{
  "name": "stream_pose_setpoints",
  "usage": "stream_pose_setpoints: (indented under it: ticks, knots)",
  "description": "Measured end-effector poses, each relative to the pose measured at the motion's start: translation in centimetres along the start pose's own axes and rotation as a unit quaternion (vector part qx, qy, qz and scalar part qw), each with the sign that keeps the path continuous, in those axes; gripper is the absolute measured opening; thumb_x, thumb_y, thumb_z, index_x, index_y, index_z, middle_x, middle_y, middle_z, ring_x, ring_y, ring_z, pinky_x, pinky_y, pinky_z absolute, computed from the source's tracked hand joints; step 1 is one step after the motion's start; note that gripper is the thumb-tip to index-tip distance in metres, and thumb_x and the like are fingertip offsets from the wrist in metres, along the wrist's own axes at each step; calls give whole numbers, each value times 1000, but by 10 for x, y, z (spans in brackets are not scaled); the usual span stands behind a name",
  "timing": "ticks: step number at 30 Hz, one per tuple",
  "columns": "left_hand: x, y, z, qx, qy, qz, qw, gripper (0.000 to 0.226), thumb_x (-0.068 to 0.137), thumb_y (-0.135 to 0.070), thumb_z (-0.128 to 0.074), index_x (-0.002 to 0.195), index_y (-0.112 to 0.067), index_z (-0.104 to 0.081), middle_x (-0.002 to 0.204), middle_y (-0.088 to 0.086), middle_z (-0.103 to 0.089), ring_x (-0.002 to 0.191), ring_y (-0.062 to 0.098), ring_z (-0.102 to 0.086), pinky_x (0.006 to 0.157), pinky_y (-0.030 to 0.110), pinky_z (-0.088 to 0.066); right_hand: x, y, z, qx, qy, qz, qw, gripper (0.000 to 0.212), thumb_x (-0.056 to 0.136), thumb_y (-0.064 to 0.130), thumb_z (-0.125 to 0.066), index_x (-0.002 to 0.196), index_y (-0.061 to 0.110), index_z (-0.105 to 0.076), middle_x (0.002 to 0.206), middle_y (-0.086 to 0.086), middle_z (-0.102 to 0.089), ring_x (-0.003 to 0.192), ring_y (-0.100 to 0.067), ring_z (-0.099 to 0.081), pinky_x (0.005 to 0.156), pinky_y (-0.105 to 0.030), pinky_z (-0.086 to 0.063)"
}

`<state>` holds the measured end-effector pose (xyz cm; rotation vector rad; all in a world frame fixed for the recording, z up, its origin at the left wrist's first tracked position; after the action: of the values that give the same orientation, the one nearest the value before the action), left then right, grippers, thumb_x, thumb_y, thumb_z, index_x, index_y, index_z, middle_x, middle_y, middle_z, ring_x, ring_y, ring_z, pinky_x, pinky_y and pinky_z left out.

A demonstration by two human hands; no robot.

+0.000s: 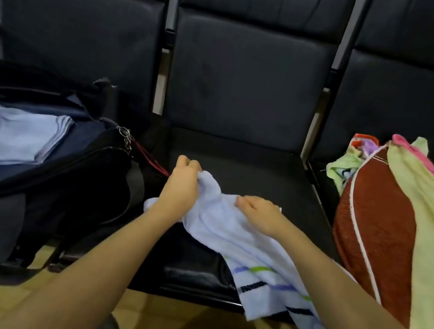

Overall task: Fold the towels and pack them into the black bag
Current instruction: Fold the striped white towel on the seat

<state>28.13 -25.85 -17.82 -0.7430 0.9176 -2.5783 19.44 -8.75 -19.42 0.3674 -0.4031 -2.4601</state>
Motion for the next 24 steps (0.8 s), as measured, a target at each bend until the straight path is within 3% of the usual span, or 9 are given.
stream_pose_setpoints:
  ticks: [2, 4, 7, 9, 11, 15, 17, 20, 24]
  knots:
    - [-3, 8, -13, 107, -17, -27, 994, 19, 85, 4, -54, 96, -11, -59, 98, 11, -46, 84, 25, -45, 64, 31, -37, 3, -5, -15, -23, 68, -2, 997, 51, 103, 44, -18, 145, 22, -36, 152, -1, -33, 139, -24, -30, 113, -38, -21]
    - [-4, 15, -23, 188, -20, -63, 980, 20, 63, 8, -73, 77, -4, -64, 77, 17, -51, 63, 31, -50, 48, 30, -34, 9, -14, -27, -71, 110, 2, 991, 52, 103, 43, -14, 152, 25, -18, 160, 2, -9, 146, -20, -12, 117, -39, -11]
    - [3, 21, -33, 243, -36, -65, 967, 34, 39, 3, -83, 61, -9, -62, 53, 8, -46, 37, 24, -44, 40, 20, -25, 19, -29, -42, -127, 106, 0, 986, 52, 103, 43, -11, 152, 33, 3, 159, 9, 13, 147, -18, 8, 118, -41, 2]
    - [5, 18, -37, 290, -22, -86, 953, 31, 45, -5, -85, 70, -13, -69, 52, 4, -51, 39, 22, -50, 42, 21, -27, 29, -37, -45, -119, 75, -22, 990, 54, 102, 46, -11, 151, 35, 9, 157, 11, 19, 146, -17, 14, 117, -42, 8]
    - [9, 20, -46, 282, 13, -62, 957, 27, 80, -12, -66, 107, -14, -67, 76, 8, -63, 65, 26, -62, 55, 27, -34, 40, -40, -43, -105, 57, -50, 992, 54, 102, 47, -10, 151, 34, 10, 157, 11, 21, 146, -17, 16, 117, -42, 10]
    - [16, 18, -57, 201, 48, 31, 978, 44, 99, -19, -38, 143, -22, -33, 104, 8, -64, 95, 32, -61, 79, 37, -49, 54, -44, -35, -11, 32, -54, 998, 51, 103, 42, -14, 152, 32, -8, 160, 10, 1, 147, -16, 4, 117, -42, 2]
    - [16, 14, -62, 175, 52, 58, 981, 54, 100, -23, -40, 148, -15, -20, 112, 10, -62, 103, 33, -57, 89, 39, -40, 50, -43, -23, 66, -90, -42, 993, 42, 103, 34, -26, 143, 24, -35, 150, 1, -32, 141, -20, -25, 112, -40, -17]
    - [13, 11, -72, 188, 40, 67, 979, 46, 97, -18, -45, 138, -6, -29, 111, 12, -60, 101, 30, -52, 89, 33, -31, 41, -45, -2, -24, -251, -92, 963, 31, 100, 24, -38, 129, 15, -47, 129, -6, -48, 121, -27, -43, 98, -38, -31]
    - [13, 11, -79, 247, 64, 52, 966, 30, 92, -8, -41, 122, -10, -44, 106, 7, -60, 101, 26, -50, 88, 31, -29, 36, -54, -2, -156, -189, -162, 956, 35, 97, 30, -46, 124, 7, -43, 128, -11, -49, 119, -28, -47, 96, -35, -36]
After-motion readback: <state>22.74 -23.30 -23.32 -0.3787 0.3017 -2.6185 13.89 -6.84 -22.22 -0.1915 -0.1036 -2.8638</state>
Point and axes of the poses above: each hand's wrist, its own x-axis towards the middle knuckle, its own z-axis out of the back of the hand, y = z × x, the point moved 2 cm from there along x, towards the middle knuckle
